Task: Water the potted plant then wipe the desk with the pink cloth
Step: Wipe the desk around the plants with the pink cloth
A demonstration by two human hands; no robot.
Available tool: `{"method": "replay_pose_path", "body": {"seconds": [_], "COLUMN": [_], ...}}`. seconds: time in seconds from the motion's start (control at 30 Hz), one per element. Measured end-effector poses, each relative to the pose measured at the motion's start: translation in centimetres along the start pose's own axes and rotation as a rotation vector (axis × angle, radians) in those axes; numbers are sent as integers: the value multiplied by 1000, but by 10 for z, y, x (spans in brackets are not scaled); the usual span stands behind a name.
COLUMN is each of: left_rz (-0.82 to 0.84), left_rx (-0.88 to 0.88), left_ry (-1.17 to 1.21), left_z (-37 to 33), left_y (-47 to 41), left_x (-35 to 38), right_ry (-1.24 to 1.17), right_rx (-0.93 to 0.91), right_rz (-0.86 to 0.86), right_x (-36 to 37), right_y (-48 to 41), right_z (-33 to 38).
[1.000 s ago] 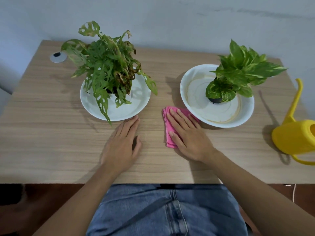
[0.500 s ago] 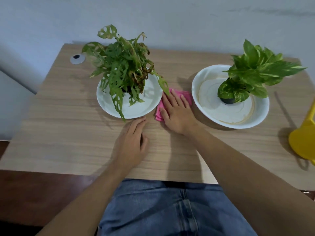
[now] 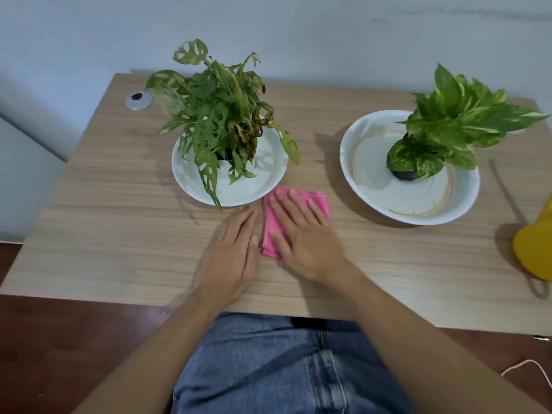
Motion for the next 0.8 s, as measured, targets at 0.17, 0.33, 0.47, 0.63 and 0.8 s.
{"method": "replay_pose_path", "body": {"seconds": [0.17, 0.33, 0.47, 0.63, 0.8], "left_rz": [116, 145, 150, 121, 113], "left_rx": [31, 33, 29, 37, 26], "left_ry": [-163, -203, -222, -212, -232], "left_z": [-3, -4, -4, -3, -5], "left_y": [-1, -2, -2, -2, -3], "left_x": [6, 6, 8, 12, 12], "right_ry": [-1, 2, 18, 90, 73], "right_rx": [126, 107, 55, -25, 6], "right_rz": [15, 4, -26, 27, 32], "right_x": [-21, -28, -26, -34, -32], "right_y": [-63, -70, -12, 53, 30], "right_z": [-40, -39, -60, -109, -96]}}
Point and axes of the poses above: each hand's wrist, its own y-axis away from the middle knuckle, its own x-axis out of the palm, z = x × y, the point moved 3 cm from there along -y, towards the middle knuckle, and after that the axes turned 14 degrees about x, right-handed, at the moved point
